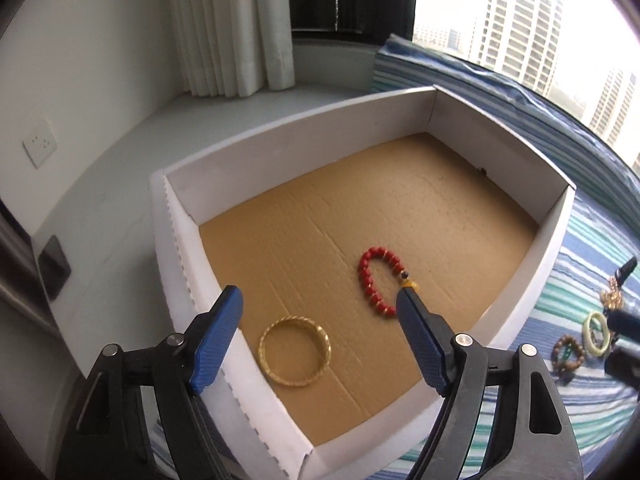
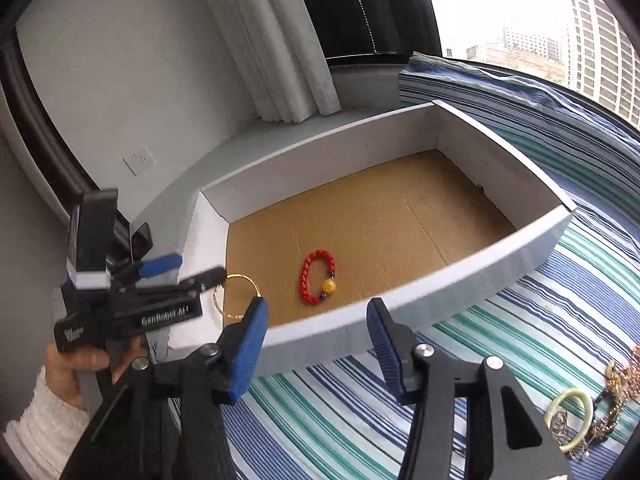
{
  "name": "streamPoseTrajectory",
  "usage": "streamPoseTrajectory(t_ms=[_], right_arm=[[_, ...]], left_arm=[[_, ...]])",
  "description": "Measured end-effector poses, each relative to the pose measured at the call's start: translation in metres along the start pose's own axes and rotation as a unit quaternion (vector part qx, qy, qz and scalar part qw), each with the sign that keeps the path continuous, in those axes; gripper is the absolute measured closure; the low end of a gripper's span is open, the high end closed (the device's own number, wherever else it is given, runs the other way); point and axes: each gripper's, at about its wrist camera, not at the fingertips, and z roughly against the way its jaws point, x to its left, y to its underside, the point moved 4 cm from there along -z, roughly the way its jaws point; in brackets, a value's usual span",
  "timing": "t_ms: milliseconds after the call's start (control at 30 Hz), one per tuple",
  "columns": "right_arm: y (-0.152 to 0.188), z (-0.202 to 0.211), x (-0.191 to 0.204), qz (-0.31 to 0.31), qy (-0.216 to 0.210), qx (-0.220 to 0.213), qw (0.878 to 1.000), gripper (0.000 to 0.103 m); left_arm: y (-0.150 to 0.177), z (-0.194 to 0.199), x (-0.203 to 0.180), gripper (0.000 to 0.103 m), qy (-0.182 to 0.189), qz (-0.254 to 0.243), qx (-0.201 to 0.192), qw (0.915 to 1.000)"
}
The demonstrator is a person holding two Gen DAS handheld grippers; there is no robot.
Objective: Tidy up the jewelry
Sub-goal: 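Carry both held bracelets into the white box and open both grippers, then move both grippers back over the remaining jewelry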
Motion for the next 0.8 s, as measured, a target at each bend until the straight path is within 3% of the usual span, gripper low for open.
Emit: streamPoseTrajectory(t_ms=[200, 367, 600, 800], right_arm=[[0.077, 0.041, -0.025, -0.022, 0.033, 0.000, 0.999, 0.051], [0.130, 0.077, -0.054, -0.057, 0.091, -0.009, 0.994, 0.051], [0.184, 0.120, -0.093, -0.108, 0.165, -0.014, 0.980, 0.051], [0.222, 0.140, -0.113, -0.148, 0.187, -0.021, 0.971, 0.051]], left_arm=[[-0.002, -0.023, 0.000, 0.023, -0.047, 0.013, -0.025, 0.9985], [0.002, -0.026, -0.007, 0.023, -0.066, -0.012, -0.006, 0.9978], [0.038, -0.002, -0.003, 0.023, -0.070, -0.050, 0.006, 0.9963], [0.050, 0.030, -0.002, 0.023, -0.049, -0.047, -0.022, 0.9975]])
